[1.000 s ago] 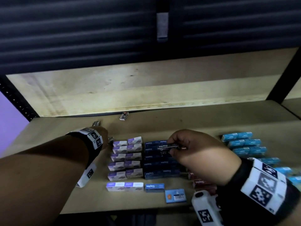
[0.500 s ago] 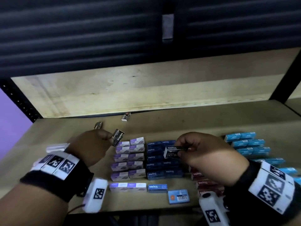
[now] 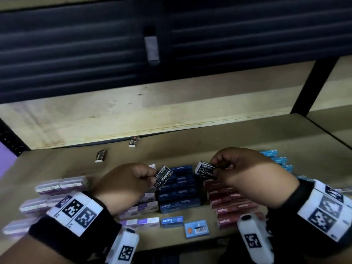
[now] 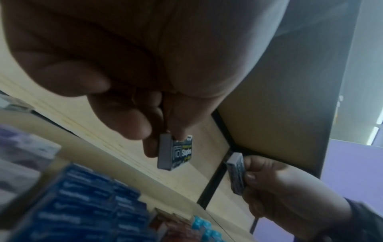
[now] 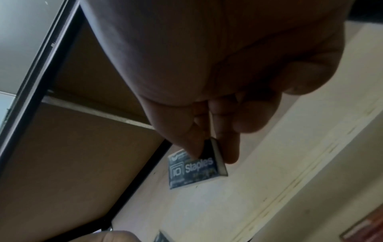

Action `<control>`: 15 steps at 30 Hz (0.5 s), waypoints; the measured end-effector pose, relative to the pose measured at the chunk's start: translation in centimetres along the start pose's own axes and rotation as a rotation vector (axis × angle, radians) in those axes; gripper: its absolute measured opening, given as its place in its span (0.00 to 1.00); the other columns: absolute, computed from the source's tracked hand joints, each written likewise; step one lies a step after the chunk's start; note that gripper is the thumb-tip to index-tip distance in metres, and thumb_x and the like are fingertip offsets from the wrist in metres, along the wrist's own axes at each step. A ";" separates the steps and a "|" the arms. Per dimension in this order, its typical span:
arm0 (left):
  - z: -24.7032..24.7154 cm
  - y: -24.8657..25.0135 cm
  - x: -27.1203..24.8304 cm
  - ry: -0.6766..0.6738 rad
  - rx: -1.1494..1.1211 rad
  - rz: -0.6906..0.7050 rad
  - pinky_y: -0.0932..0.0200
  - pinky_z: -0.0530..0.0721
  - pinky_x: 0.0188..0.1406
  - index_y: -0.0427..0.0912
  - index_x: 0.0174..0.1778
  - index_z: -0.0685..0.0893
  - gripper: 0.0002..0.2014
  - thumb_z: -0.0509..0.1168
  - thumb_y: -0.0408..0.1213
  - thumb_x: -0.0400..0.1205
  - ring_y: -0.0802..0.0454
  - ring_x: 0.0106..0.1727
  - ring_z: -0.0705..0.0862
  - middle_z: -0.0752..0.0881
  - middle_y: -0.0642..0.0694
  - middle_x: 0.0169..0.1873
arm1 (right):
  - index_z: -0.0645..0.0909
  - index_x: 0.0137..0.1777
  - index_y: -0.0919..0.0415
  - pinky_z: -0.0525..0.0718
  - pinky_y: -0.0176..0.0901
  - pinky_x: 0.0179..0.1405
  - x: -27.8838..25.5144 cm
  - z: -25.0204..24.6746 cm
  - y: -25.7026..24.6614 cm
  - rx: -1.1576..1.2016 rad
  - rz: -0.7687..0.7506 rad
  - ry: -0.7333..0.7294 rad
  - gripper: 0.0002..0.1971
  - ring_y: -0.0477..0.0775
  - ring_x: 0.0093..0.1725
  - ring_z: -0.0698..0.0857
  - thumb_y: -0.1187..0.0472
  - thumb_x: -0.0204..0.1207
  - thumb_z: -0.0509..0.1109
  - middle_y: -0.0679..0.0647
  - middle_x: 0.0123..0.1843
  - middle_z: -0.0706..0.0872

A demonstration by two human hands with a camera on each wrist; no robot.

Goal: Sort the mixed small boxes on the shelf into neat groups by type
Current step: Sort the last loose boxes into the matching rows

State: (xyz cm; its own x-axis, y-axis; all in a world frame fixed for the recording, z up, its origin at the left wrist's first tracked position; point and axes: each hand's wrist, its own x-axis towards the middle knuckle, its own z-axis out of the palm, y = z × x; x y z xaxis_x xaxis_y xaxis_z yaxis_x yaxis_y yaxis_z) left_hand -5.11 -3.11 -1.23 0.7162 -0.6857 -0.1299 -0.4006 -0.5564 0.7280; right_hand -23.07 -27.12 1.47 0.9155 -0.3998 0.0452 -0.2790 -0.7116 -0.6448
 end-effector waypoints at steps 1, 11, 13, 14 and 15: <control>0.5 0.6 0.1 -0.022 0.014 0.007 0.67 0.75 0.23 0.72 0.47 0.87 0.13 0.69 0.42 0.83 0.63 0.22 0.78 0.87 0.56 0.25 | 0.83 0.49 0.31 0.81 0.35 0.29 -0.3 -0.5 0.4 0.006 0.012 0.020 0.10 0.35 0.29 0.84 0.48 0.71 0.72 0.34 0.37 0.88; 6.7 7.4 2.1 -0.187 0.264 0.132 0.60 0.84 0.37 0.71 0.51 0.84 0.12 0.62 0.58 0.74 0.66 0.34 0.86 0.89 0.64 0.35 | 0.85 0.48 0.31 0.85 0.39 0.22 -5.0 -6.1 6.0 -0.031 0.157 0.154 0.13 0.42 0.28 0.87 0.54 0.69 0.72 0.39 0.34 0.89; 8.4 9.2 2.7 -0.212 0.280 0.163 0.62 0.85 0.48 0.73 0.54 0.83 0.16 0.63 0.61 0.70 0.70 0.42 0.86 0.89 0.69 0.41 | 0.84 0.47 0.30 0.82 0.28 0.29 -6.1 -7.4 7.7 -0.074 0.185 0.189 0.11 0.31 0.33 0.86 0.50 0.71 0.74 0.30 0.39 0.88; 9.1 10.0 3.0 -0.216 0.298 0.177 0.63 0.84 0.51 0.73 0.55 0.83 0.18 0.63 0.62 0.69 0.70 0.45 0.86 0.89 0.70 0.44 | 0.85 0.47 0.31 0.79 0.23 0.34 -6.5 -7.9 8.5 -0.102 0.188 0.209 0.09 0.27 0.37 0.84 0.49 0.71 0.75 0.26 0.41 0.87; 9.9 10.9 3.2 -0.216 0.326 0.200 0.65 0.83 0.52 0.72 0.58 0.82 0.20 0.63 0.63 0.68 0.70 0.46 0.85 0.89 0.69 0.46 | 0.86 0.46 0.34 0.76 0.21 0.36 -7.1 -8.4 9.3 -0.130 0.197 0.227 0.07 0.25 0.40 0.82 0.49 0.71 0.76 0.23 0.42 0.85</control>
State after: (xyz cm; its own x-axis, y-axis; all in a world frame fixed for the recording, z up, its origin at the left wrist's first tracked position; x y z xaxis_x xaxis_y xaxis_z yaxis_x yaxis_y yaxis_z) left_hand -12.83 -16.05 -0.39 0.4845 -0.8579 -0.1710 -0.7033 -0.4982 0.5071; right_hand -34.55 -35.77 1.60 0.7561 -0.6455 0.1079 -0.4924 -0.6697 -0.5559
